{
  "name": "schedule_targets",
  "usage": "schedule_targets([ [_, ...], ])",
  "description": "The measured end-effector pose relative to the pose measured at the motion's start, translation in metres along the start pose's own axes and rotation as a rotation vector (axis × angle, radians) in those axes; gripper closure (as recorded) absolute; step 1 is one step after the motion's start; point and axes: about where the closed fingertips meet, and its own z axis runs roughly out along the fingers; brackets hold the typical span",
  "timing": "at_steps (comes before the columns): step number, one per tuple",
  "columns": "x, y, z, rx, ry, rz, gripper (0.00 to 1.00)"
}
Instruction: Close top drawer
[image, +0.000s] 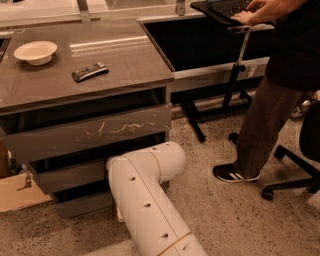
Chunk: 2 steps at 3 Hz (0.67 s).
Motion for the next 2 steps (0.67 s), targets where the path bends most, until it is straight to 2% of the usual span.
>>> schedule_targets([
  [1, -0.003, 0.014, -0.008, 0.027, 0.011, -0.023, 0.00],
  [2, -0.018, 0.025, -0.043, 0.126, 0.010, -0.043, 0.00],
])
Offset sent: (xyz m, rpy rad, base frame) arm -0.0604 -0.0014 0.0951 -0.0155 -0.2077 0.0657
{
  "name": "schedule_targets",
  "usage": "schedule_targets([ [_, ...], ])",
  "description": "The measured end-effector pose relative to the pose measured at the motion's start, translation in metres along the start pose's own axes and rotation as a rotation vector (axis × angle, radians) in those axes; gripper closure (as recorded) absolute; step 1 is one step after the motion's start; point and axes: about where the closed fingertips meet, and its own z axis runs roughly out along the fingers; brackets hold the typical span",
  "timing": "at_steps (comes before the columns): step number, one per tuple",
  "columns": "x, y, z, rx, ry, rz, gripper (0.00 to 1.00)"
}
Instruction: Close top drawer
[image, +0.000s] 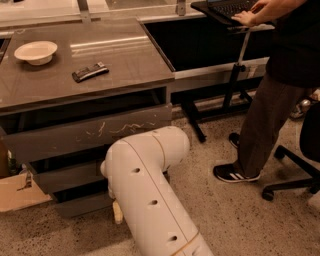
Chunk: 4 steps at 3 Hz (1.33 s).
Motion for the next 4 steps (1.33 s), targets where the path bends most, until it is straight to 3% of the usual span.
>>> schedule_targets([
  [1, -0.002, 0.037, -0.039, 0.074, 0.028, 0.003, 0.00],
  [3, 0.005, 0.045, -0.053, 0.090, -0.002, -0.029, 0.00],
  [4, 0.019, 0.058, -0.087, 0.158, -0.061, -0.053, 0.00],
])
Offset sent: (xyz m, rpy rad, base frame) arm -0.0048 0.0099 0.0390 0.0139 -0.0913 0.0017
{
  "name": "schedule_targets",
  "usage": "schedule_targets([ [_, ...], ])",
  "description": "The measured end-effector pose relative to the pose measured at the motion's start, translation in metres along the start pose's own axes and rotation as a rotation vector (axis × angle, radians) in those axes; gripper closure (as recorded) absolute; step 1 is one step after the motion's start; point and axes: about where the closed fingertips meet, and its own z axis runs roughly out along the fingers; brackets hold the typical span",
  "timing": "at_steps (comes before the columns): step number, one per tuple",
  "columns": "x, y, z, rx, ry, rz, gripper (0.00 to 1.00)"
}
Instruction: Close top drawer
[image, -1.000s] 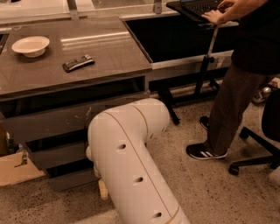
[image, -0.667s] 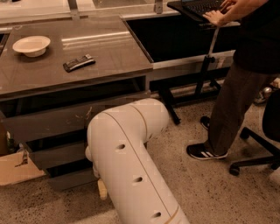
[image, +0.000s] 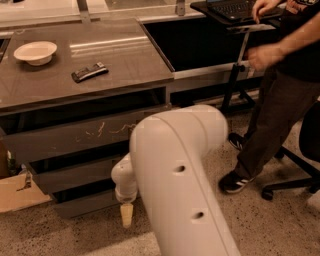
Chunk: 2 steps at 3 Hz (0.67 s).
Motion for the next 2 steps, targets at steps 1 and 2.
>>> schedule_targets([
  [1, 0.018, 0.014, -0.041, 0.084, -0.048, -0.010, 0.00],
  [2, 0.039, 0.025, -0.080, 0.154, -0.066, -0.002, 0.00],
])
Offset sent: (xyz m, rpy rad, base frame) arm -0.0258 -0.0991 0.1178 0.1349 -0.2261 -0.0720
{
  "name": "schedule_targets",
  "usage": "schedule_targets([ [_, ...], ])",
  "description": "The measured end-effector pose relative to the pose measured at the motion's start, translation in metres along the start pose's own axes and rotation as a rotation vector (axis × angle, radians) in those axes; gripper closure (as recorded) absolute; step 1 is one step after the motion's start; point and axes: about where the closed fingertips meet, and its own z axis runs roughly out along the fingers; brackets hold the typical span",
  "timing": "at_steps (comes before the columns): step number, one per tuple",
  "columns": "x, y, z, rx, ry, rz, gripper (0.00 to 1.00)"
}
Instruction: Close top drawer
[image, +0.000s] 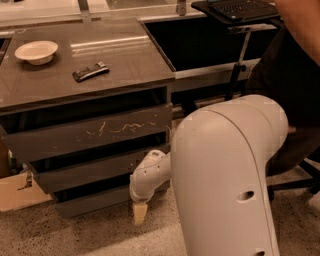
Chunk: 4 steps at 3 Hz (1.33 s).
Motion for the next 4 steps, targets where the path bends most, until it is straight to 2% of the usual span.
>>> schedule_targets([
  [1, 0.000, 0.000, 0.002, -0.003, 0.000, 0.000, 0.00],
  [2, 0.006, -0.007, -0.011, 0.033, -0.025, -0.003, 0.00],
  [3, 0.019, -0.029, -0.061, 0.110, -0.075, -0.011, 0.00],
  [4, 0.040, -0.049, -0.115, 0.180, -0.090, -0.022, 0.00],
])
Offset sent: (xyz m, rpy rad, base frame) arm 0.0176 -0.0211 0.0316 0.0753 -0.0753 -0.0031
